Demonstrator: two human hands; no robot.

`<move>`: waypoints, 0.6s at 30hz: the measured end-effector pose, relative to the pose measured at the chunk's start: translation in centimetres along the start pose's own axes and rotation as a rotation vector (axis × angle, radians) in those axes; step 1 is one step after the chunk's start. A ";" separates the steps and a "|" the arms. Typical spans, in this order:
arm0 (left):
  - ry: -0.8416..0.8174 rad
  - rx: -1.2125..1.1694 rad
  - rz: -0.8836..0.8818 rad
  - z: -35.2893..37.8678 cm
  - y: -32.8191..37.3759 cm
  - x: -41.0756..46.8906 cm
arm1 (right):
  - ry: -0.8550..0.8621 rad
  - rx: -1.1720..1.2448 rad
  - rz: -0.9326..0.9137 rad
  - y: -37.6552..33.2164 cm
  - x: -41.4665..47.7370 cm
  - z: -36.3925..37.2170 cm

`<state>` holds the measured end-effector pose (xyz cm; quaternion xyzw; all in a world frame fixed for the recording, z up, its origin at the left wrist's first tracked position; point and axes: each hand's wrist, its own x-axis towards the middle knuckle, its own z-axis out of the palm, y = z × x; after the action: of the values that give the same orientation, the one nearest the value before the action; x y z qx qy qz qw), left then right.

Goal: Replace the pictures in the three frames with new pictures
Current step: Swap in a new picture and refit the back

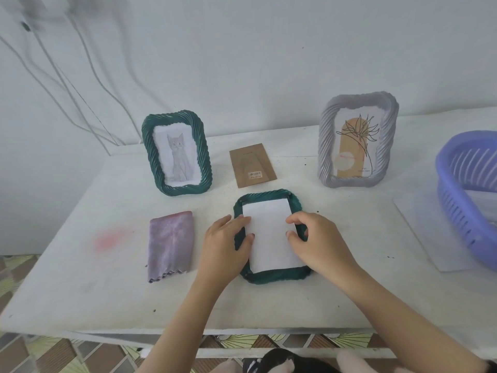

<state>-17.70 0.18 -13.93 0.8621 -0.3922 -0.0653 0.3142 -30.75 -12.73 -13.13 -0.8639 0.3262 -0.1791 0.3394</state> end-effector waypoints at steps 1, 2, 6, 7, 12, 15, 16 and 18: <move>-0.001 0.007 0.011 0.0 -0.1 0.0 | 0.002 0.004 -0.001 0.0 0.0 0.0; -0.001 0.017 0.025 0.1 -0.1 0.0 | 0.005 0.006 -0.002 0.1 -0.1 0.0; 0.011 0.068 0.083 0.6 -0.8 0.2 | 0.010 -0.006 -0.008 0.1 0.0 0.1; 0.017 0.088 0.101 0.8 -1.0 0.3 | 0.008 -0.015 -0.008 0.2 0.1 0.1; 0.048 0.102 0.116 1.0 -1.3 0.6 | -0.011 -0.067 -0.002 0.3 0.4 0.3; 0.049 0.100 0.115 1.0 -1.3 0.6 | -0.023 -0.088 0.004 0.3 0.5 0.3; 0.048 0.102 0.115 1.1 -1.4 0.6 | -0.024 -0.091 0.005 0.4 0.5 0.3; 0.047 0.109 0.114 1.1 -1.4 0.6 | -0.026 -0.092 0.007 0.4 0.4 0.3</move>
<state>-16.80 -0.11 -15.58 0.8556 -0.4360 -0.0058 0.2790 -30.42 -13.10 -13.62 -0.8798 0.3326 -0.1515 0.3039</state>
